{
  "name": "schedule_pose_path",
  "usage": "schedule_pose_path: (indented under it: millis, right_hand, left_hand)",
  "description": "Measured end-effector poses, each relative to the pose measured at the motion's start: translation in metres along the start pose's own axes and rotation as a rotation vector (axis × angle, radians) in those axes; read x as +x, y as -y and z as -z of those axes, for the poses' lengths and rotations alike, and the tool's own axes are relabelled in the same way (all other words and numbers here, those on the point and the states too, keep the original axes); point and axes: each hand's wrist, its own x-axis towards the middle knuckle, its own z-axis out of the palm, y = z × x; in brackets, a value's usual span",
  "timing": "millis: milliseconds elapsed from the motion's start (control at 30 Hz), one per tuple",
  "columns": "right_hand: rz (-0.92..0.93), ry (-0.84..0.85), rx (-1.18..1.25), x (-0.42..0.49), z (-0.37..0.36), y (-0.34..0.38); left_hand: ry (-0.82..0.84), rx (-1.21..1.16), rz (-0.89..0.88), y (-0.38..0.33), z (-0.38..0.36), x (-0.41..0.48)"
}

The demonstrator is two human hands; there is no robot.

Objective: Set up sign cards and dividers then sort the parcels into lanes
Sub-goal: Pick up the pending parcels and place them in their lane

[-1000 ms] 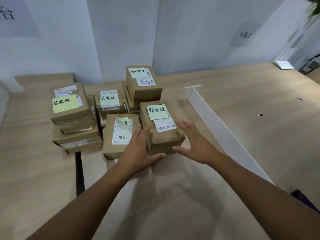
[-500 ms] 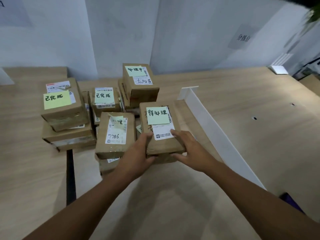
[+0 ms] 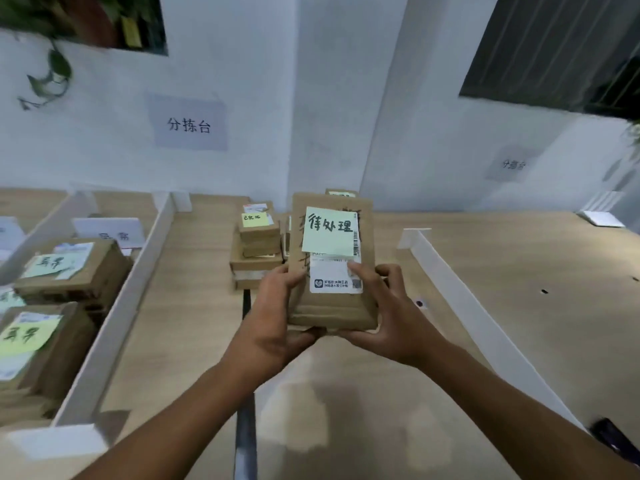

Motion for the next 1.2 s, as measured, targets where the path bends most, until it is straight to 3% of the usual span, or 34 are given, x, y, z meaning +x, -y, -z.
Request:
schedule_pose_path:
  millis: [200,600,933,1200]
  right_hand:
    - [0.190,0.019,0.062,0.019,-0.051,0.114]
    - [0.367,0.249,0.270,0.078,-0.214,0.361]
    - [0.536,0.366,0.336,0.130,-0.380,0.576]
    - [0.633,0.443,0.406,0.181,-0.491,0.678]
  left_hand:
    - [-0.132,0.264,0.039,-0.025,0.116,-0.087]
    - [-0.444,0.444,0.138,-0.016,0.361,-0.255]
    - [-0.571,0.571,0.290,0.011,0.579,-0.389]
    - [-0.610,0.562,0.392,0.066,0.697,-0.445]
